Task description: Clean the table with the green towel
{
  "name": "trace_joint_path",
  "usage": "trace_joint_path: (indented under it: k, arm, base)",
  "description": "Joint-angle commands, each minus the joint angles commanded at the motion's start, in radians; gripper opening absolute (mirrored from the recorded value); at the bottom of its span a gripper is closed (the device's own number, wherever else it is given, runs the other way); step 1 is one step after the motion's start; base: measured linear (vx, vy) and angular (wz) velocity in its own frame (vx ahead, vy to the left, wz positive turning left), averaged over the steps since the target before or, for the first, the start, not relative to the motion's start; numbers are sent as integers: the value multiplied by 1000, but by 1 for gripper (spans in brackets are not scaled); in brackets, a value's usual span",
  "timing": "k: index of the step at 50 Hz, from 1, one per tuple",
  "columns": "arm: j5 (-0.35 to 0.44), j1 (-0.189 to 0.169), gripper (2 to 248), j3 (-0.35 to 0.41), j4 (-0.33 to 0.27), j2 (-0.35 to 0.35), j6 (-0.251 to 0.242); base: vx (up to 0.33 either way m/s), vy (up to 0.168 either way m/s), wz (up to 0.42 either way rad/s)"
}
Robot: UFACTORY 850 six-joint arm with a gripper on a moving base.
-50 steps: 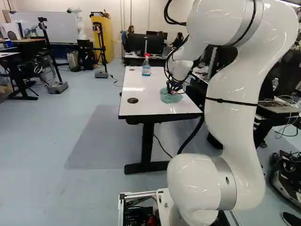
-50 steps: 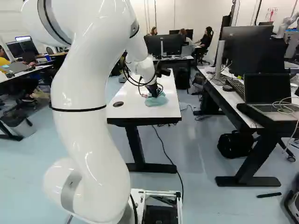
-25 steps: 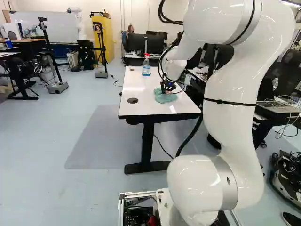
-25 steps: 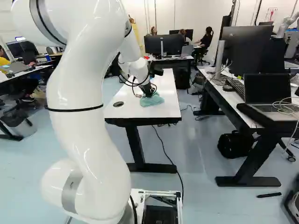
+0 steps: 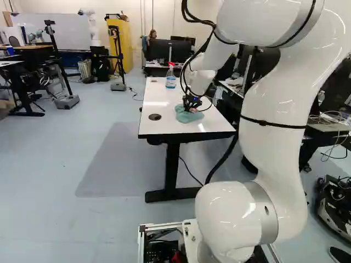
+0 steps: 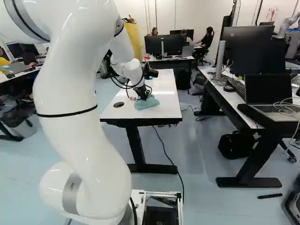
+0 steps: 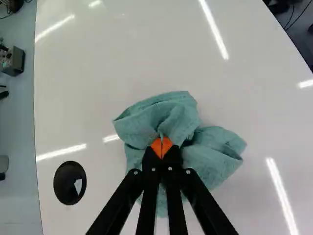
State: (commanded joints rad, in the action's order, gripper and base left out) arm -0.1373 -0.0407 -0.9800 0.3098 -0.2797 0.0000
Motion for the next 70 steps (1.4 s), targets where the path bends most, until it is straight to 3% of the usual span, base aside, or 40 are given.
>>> trace_joint_path:
  k: [16,29,53,70]
  arm:
    - [0,18,20,83,0,70,0]
    - [0,12,20,148,0,126,0]
    - [0,11,20,163,0,187,0]
    - [0,16,20,239,0,303,0]
  base:
    - [0,0,0]
    - [0,0,0]
    - [0,0,0]
    - [0,0,0]
